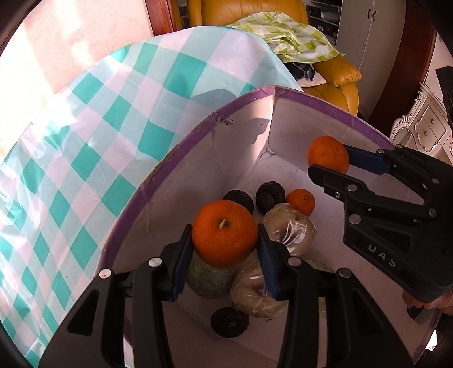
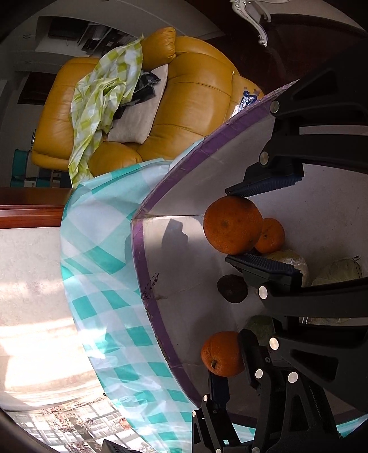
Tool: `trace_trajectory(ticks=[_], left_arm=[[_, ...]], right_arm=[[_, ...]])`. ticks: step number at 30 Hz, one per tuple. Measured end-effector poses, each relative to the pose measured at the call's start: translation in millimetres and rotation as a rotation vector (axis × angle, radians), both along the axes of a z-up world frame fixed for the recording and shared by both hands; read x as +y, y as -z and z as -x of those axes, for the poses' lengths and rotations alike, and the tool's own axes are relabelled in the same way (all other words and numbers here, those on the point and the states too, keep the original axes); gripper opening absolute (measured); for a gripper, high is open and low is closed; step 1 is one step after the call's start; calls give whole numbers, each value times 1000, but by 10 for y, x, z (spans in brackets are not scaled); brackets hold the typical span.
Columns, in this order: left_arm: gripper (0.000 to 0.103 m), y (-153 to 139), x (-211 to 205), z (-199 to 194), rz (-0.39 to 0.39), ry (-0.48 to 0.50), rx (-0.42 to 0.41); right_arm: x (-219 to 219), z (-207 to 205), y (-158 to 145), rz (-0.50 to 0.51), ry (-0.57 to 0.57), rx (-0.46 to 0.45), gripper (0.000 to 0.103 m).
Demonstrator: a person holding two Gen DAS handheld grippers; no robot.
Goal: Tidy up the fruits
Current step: 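Carry both tangerines into the white box with both tools, then open both tools to release the tangerines in the box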
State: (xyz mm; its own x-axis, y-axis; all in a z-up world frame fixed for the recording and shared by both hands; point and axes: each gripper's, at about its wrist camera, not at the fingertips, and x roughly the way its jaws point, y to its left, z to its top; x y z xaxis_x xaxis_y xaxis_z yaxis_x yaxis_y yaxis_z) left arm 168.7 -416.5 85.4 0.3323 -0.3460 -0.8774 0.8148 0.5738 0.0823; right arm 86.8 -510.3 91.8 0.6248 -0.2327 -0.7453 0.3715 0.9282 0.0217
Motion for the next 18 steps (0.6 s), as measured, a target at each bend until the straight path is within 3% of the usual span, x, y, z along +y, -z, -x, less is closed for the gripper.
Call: trace_trajectory(ticks=[6,12,14,18], left_arm=[[44,106,-58,-38,-62,0,34],[44,104,-28,-61,-44,-13,34],[44,106,-33,-70,-42,-16,36],[47,93,-15,-72,-25,-16,35]], right_arm=[[-30,-6,41,-2,12,18,41],[-48,-10,44,0,23,20,42],[-57,-1,28,16,41,13,54],[-58,-13,35,20,41,20,57]])
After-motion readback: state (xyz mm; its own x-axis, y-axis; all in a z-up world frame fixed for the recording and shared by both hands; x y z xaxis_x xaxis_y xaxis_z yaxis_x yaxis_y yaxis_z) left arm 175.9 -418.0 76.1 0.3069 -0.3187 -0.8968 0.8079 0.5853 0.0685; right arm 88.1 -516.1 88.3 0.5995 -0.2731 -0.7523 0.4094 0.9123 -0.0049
